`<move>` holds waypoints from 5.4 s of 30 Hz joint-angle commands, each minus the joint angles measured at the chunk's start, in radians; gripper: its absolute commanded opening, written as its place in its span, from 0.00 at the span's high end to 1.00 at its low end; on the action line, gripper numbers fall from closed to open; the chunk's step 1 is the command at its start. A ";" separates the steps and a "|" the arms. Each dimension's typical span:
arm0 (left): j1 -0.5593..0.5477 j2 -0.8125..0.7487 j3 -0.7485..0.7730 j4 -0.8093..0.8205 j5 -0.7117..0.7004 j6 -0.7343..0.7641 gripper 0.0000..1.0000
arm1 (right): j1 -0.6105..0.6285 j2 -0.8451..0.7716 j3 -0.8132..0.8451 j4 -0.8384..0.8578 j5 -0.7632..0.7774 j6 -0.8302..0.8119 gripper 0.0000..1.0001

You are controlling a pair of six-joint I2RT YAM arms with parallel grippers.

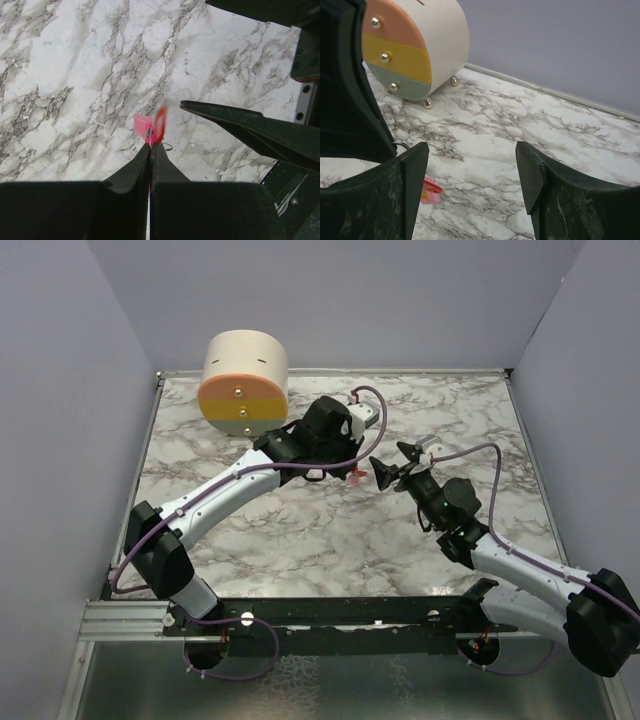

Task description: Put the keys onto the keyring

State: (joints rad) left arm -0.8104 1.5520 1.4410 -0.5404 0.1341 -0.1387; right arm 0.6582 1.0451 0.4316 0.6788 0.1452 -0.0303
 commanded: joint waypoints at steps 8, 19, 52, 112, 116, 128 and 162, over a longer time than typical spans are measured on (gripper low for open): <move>-0.006 0.123 0.239 -0.157 -0.074 0.057 1.00 | -0.002 -0.117 -0.038 -0.044 -0.058 -0.005 0.36; -0.006 0.228 0.394 -0.243 -0.088 0.092 1.00 | -0.002 -0.056 -0.020 -0.047 -0.249 -0.049 0.65; -0.068 0.218 0.394 -0.249 -0.085 0.091 1.00 | -0.002 0.016 -0.007 -0.007 -0.242 -0.043 0.67; -0.077 0.314 0.568 -0.483 -0.145 0.152 1.00 | -0.002 -0.116 -0.032 -0.065 0.021 -0.010 0.56; -0.069 0.313 0.581 -0.502 -0.157 0.239 1.00 | -0.002 -0.141 -0.044 -0.056 -0.003 -0.012 0.55; -0.030 0.251 0.545 -0.507 -0.030 0.505 1.00 | -0.002 -0.105 -0.054 -0.024 -0.108 -0.050 0.47; -0.023 0.301 0.585 -0.705 0.254 0.716 1.00 | -0.002 -0.016 -0.145 0.257 -0.523 -0.148 0.61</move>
State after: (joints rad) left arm -0.8368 1.8351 1.9900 -1.2133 0.3340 0.5564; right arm 0.6598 1.0153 0.2699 0.8810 -0.3355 -0.1543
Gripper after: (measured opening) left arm 0.013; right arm 0.407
